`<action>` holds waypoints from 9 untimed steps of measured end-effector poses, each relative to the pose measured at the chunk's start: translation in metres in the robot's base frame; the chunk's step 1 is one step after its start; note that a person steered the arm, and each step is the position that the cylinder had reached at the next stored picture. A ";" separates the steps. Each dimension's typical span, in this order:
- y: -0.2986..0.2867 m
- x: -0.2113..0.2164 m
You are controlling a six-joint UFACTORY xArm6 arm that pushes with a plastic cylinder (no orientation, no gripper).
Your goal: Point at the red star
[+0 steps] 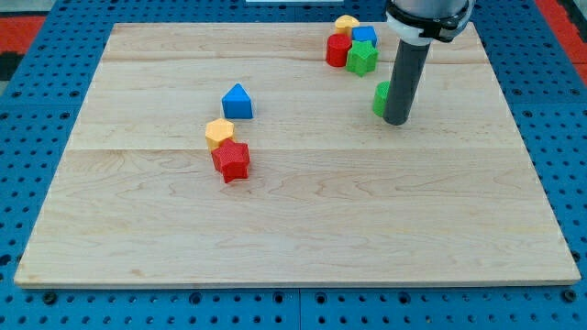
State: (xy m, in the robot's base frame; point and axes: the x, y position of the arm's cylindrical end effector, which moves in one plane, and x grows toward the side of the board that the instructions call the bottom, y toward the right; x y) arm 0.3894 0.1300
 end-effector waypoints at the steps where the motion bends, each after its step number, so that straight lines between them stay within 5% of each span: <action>1: 0.000 -0.014; 4: -0.001 -0.051; 7: -0.107 0.119; 9: -0.231 0.133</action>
State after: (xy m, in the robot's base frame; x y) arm 0.5219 -0.1007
